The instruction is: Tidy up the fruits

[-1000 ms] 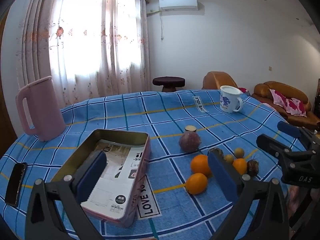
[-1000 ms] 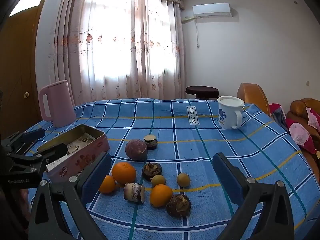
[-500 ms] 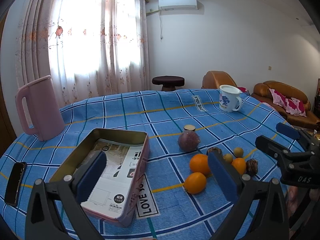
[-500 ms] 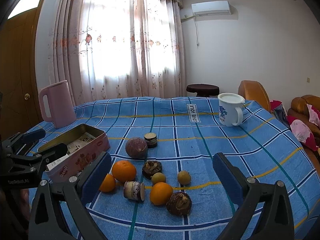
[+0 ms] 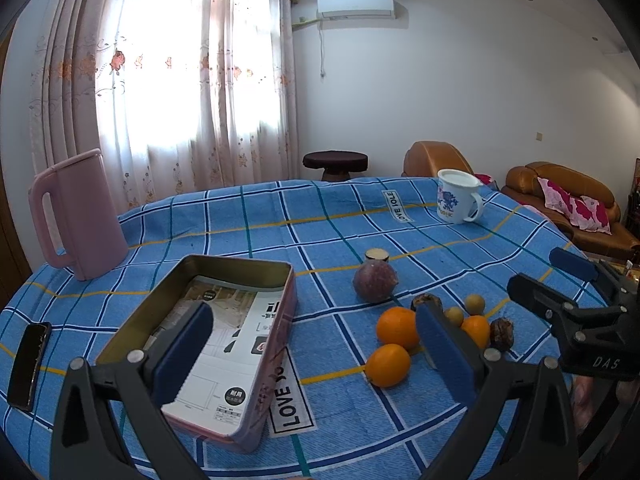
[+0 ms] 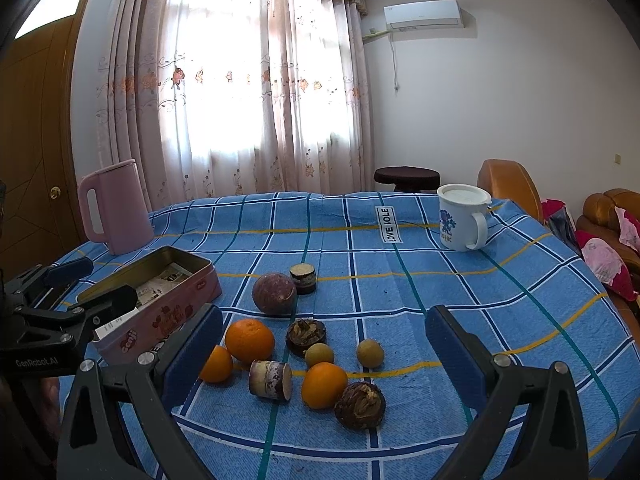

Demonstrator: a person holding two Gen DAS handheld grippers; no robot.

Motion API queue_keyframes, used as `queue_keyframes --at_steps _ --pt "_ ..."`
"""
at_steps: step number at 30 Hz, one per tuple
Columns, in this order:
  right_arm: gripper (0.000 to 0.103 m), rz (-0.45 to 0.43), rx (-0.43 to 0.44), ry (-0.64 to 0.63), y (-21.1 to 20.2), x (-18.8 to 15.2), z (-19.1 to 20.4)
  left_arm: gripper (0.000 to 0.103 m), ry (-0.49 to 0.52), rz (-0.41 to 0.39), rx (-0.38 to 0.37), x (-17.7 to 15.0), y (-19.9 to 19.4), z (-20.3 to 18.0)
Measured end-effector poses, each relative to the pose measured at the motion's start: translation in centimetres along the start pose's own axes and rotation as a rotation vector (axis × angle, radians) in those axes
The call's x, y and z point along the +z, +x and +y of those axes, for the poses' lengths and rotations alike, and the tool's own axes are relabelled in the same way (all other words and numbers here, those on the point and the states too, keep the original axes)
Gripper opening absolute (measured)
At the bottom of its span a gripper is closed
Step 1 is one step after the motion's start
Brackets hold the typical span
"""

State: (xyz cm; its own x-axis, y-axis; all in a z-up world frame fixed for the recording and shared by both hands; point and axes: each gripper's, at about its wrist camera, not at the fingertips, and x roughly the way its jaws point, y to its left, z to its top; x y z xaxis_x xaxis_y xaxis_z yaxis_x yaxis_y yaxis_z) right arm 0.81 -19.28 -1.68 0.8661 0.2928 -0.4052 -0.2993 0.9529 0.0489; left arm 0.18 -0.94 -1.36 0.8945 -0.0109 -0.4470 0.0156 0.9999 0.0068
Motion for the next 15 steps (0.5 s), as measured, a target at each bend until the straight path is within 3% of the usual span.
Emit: queue_keyframes --at_steps 15 --pt "0.102 0.007 0.007 0.0 0.11 -0.2 0.24 0.103 -0.005 0.005 -0.004 -0.02 0.05 -0.23"
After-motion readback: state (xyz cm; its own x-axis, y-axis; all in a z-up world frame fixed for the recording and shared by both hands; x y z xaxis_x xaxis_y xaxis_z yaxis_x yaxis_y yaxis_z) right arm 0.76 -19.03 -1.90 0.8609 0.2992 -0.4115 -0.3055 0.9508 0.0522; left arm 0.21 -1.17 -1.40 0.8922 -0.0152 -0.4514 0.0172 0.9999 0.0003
